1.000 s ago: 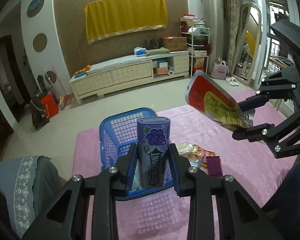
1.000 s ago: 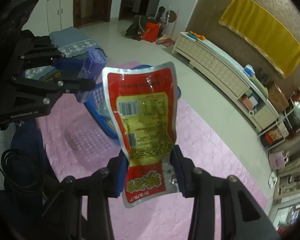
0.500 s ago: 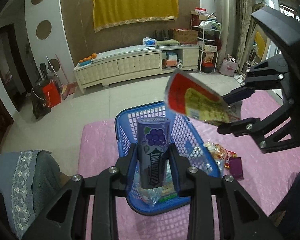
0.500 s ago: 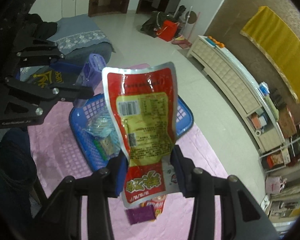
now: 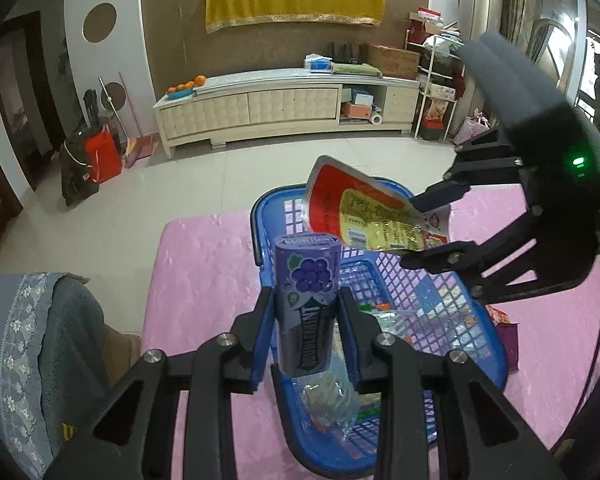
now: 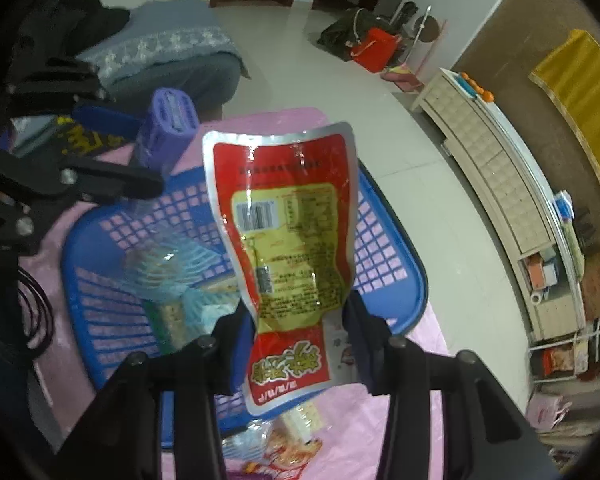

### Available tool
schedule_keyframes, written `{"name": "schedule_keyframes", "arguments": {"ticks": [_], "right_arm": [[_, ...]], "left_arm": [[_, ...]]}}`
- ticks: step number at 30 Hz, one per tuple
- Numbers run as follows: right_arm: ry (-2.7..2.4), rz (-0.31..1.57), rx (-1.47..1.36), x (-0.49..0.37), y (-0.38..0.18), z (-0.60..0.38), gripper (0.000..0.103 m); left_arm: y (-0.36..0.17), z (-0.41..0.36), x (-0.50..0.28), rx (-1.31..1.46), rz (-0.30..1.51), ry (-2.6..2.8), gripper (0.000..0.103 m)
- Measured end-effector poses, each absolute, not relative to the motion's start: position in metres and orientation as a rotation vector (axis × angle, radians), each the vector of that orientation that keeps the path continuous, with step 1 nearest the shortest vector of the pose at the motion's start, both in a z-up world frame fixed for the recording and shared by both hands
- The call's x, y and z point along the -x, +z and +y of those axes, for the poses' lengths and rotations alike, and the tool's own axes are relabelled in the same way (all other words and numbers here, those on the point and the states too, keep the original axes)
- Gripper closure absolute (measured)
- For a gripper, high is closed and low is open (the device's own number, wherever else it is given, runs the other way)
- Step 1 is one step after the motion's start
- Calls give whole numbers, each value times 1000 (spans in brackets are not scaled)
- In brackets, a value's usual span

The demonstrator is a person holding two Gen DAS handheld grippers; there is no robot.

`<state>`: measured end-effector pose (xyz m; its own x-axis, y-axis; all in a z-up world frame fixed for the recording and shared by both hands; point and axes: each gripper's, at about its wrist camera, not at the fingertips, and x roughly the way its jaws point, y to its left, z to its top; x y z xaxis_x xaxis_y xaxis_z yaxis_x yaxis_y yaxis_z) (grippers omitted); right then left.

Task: Organize snacks
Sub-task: 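Carry the gum box and sauce pack up over the blue basket, then open both tools to drop the gum box and sauce pack into the basket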

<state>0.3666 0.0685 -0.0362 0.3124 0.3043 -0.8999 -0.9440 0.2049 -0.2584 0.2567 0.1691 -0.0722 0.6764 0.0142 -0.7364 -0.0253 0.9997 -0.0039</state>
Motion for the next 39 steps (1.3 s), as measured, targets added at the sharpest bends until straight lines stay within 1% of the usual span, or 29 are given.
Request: {"name": "schedule_keyframes", "arguments": {"ticks": [6, 8, 9, 10, 11, 12, 13, 19, 30, 39], "right_arm": [[1062, 804, 1054, -371, -59, 85, 54], [1050, 784, 1080, -370, -65, 87, 52], [1041, 760, 1085, -370, -67, 88, 45], [1030, 733, 1092, -368, -68, 88, 30], [1009, 690, 1109, -366, -69, 86, 22], [999, 663, 1116, -364, -68, 84, 6], [997, 649, 1109, -362, -67, 82, 1], [973, 696, 1001, -360, -51, 58, 1], [906, 764, 767, -366, -31, 16, 1], [766, 849, 551, -372, -42, -15, 1]], "left_arm": [[-76, 165, -260, -2, 833, 36, 74], [-76, 161, -259, -10, 827, 44, 74], [-76, 161, -258, -12, 825, 44, 74], [-75, 161, -258, -13, 827, 39, 74], [-75, 160, -258, -15, 828, 37, 74], [-74, 159, -258, -16, 829, 34, 74], [-73, 158, -258, -15, 833, 31, 74], [-71, 161, -261, -7, 841, 21, 74], [-60, 145, -270, -12, 832, -17, 74], [-72, 136, -292, 14, 882, -47, 74]]}}
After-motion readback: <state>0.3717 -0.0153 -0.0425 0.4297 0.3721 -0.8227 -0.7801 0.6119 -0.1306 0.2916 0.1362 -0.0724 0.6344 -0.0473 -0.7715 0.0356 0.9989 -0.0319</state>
